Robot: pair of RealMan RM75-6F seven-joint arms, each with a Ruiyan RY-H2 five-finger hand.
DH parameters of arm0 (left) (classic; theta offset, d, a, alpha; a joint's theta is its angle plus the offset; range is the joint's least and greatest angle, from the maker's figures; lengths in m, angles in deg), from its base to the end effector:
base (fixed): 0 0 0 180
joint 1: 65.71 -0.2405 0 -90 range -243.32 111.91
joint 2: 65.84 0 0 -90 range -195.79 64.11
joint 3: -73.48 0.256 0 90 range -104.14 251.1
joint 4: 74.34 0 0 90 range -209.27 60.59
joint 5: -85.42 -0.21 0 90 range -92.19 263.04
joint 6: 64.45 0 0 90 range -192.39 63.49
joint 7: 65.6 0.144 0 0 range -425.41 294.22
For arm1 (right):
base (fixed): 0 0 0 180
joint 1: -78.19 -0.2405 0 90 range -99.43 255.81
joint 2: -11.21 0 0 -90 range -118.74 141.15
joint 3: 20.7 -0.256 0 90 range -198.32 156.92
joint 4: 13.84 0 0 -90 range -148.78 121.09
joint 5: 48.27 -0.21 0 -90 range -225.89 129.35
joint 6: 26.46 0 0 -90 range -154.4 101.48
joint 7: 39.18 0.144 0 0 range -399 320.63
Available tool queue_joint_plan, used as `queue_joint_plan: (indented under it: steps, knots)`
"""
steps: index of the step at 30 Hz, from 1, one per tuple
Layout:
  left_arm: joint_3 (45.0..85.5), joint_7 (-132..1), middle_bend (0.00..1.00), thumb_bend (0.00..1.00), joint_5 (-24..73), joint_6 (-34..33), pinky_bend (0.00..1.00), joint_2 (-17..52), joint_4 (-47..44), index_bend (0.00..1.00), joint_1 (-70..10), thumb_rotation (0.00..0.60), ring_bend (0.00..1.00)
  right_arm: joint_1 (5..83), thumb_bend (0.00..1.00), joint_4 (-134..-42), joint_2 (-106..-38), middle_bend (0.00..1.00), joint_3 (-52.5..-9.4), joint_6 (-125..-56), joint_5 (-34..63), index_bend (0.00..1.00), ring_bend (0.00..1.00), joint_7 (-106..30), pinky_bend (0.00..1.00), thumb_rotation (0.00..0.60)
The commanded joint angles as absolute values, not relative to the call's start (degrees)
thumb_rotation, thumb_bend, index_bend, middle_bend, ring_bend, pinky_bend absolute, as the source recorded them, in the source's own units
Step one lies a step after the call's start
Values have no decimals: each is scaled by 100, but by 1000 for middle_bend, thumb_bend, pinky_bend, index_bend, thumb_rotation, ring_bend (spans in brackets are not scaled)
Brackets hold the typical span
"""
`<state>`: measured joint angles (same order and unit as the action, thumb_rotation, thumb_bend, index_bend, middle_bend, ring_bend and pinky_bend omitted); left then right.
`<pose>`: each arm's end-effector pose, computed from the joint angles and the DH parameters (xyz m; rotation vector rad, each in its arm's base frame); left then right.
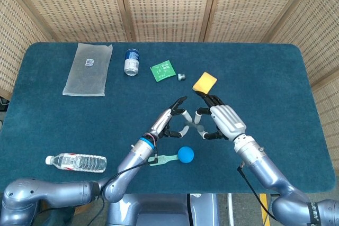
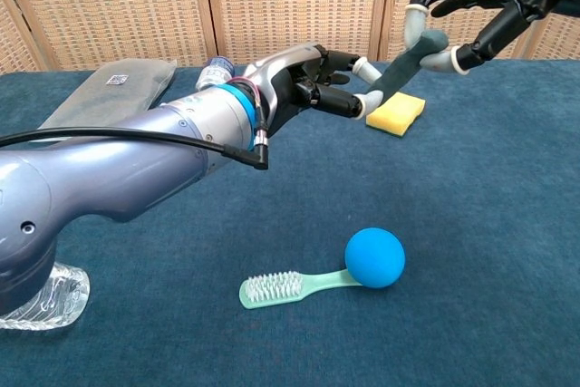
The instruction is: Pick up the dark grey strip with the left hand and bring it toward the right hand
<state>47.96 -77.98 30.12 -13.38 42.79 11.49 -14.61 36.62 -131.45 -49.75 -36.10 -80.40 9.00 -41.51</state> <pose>0.0059 0.3275 -0.0833 -1.5092 -1.9552 -1.5816 -0.0930 -0.3117 0.1035 1.7629 -1.3376 1.2090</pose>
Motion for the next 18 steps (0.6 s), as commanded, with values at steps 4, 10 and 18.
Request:
queue_joint_plan:
  steps: [4, 10, 18]
  knots:
    - [4793, -7794, 0, 464, 3048, -1332, 0, 4246, 1172, 750, -1477, 600, 0, 3647, 532, -13177, -4963, 0, -3598, -8065, 877, 572, 0, -4204, 0, 600]
    - [4810, -7793, 0, 464, 3062, -1345, 0, 4268, 1165, 750, -1465, 600, 0, 3632, 590, -13225, -4969, 6, -3595, -8057, 840, 591, 0, -4183, 0, 600]
    - [4830, -7798, 0, 463, 3064, -1347, 0, 4317, 1119, 750, -1453, 600, 0, 3642, 755, -13229, -4942, 23, -3590, -8047, 880, 759, 0, -4120, 0, 600]
